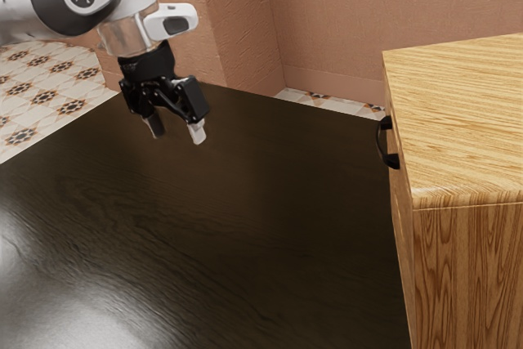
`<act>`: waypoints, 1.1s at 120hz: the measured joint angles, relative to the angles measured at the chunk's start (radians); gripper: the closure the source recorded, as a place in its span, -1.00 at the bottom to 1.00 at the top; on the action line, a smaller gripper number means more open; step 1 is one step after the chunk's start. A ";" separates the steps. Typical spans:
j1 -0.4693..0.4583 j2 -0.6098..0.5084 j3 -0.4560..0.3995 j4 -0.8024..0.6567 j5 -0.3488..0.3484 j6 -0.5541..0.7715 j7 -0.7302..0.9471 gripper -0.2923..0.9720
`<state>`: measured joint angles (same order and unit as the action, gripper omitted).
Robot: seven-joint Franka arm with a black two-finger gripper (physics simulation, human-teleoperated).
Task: Pull the drawer handle with one arm to open the drawer
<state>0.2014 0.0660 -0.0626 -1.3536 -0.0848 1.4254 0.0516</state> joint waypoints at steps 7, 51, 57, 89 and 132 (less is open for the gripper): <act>0.017 0.000 0.002 0.000 -0.006 0.008 0.002 -0.54; 0.015 -0.033 -0.039 0.178 -0.120 0.017 0.011 -0.54; 0.026 -0.002 -0.069 0.177 -0.133 0.039 0.011 -0.54; -0.034 0.001 -0.093 0.133 -0.107 0.050 0.013 -0.54; -0.103 -0.183 -0.146 -0.188 -0.001 0.241 -0.081 -0.54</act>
<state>0.0983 -0.1169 -0.2088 -1.5415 -0.0862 1.6663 -0.0290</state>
